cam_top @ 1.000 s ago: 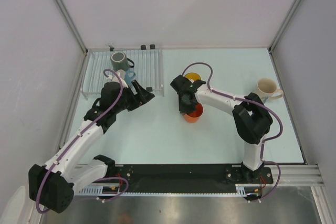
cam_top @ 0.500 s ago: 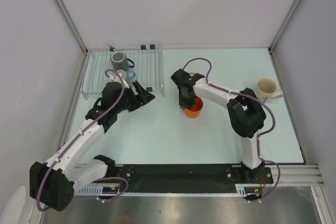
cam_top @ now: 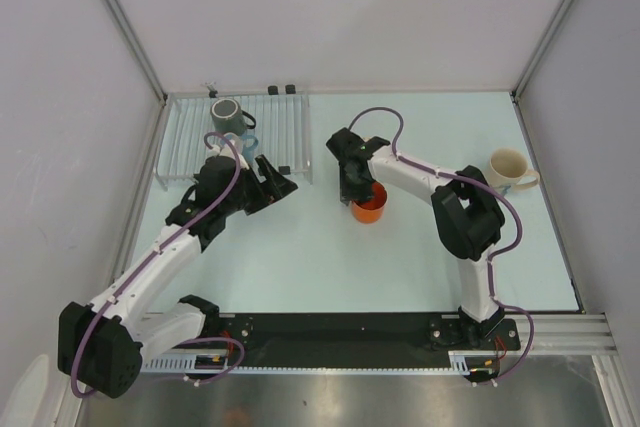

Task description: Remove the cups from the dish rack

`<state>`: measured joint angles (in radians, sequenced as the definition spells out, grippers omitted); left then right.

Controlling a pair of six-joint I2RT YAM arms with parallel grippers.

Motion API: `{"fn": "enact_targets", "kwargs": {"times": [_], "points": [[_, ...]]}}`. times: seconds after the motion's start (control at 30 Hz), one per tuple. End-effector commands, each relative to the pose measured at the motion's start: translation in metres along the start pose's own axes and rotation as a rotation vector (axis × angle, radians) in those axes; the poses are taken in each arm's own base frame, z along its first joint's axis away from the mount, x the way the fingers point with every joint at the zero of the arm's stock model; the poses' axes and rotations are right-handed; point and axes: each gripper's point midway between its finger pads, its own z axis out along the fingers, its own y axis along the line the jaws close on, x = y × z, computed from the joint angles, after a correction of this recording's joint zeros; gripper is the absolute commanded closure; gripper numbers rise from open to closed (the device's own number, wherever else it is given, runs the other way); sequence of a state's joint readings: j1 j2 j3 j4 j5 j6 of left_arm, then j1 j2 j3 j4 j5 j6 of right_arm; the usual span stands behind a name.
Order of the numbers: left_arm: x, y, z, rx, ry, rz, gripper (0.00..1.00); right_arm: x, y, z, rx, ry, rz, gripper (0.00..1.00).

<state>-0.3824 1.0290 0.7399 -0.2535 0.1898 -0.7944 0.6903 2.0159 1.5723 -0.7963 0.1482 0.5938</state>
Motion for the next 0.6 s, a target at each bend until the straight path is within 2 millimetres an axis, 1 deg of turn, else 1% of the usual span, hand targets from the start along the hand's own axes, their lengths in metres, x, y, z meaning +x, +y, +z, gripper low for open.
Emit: {"fn": "enact_targets", "kwargs": {"times": [0.0, 0.1, 0.13, 0.2, 0.27, 0.3, 0.33, 0.37, 0.4, 0.43, 0.47, 0.5, 0.53, 0.57], "points": [[-0.002, -0.010, -0.002, 0.037, -0.008, 0.017, 0.15, -0.035, 0.010, -0.041, -0.025, -0.133, 0.001, 0.59], [-0.005, -0.011, -0.003, 0.037, -0.019, 0.025, 0.14, -0.045, 0.007, -0.062, -0.019, -0.176, 0.008, 0.57], [-0.005, -0.011, -0.004, 0.035, -0.022, 0.032, 0.14, -0.053, 0.010, -0.077, -0.039, -0.210, 0.018, 0.56], [-0.008, -0.011, -0.006, 0.029, -0.031, 0.041, 0.13, -0.060, 0.010, -0.096, -0.053, -0.241, 0.027, 0.56], [-0.015, -0.011, -0.007, 0.011, -0.053, 0.056, 0.11, -0.075, 0.014, -0.128, -0.093, -0.308, 0.032, 0.55], [-0.019, -0.011, -0.007, 0.001, -0.063, 0.065, 0.11, -0.077, 0.013, -0.140, -0.104, -0.324, 0.030, 0.54], [-0.030, -0.011, -0.009, -0.034, -0.095, 0.082, 0.09, -0.081, 0.013, -0.150, -0.116, -0.344, 0.023, 0.54], [-0.037, -0.011, -0.010, -0.054, -0.114, 0.096, 0.09, -0.088, 0.012, -0.172, -0.137, -0.388, 0.033, 0.53], [-0.042, -0.008, -0.012, -0.087, -0.120, 0.109, 0.09, -0.089, 0.012, -0.183, -0.154, -0.412, 0.032, 0.53], [-0.066, -0.012, -0.015, -0.130, -0.189, 0.141, 0.08, -0.091, 0.013, -0.194, -0.179, -0.438, 0.028, 0.53], [-0.075, -0.013, -0.015, -0.153, -0.204, 0.157, 0.08, -0.085, 0.011, -0.197, -0.189, -0.445, 0.018, 0.53], [-0.085, -0.014, -0.017, -0.180, -0.222, 0.170, 0.08, -0.091, 0.011, -0.224, -0.251, -0.525, 0.036, 0.53], [-0.107, -0.029, -0.023, -0.173, -0.272, 0.200, 0.08, -0.091, 0.010, -0.237, -0.285, -0.564, 0.045, 0.53], [-0.116, -0.023, -0.015, -0.229, -0.281, 0.207, 0.08, -0.077, 0.006, -0.225, -0.294, -0.547, 0.020, 0.52]]}}
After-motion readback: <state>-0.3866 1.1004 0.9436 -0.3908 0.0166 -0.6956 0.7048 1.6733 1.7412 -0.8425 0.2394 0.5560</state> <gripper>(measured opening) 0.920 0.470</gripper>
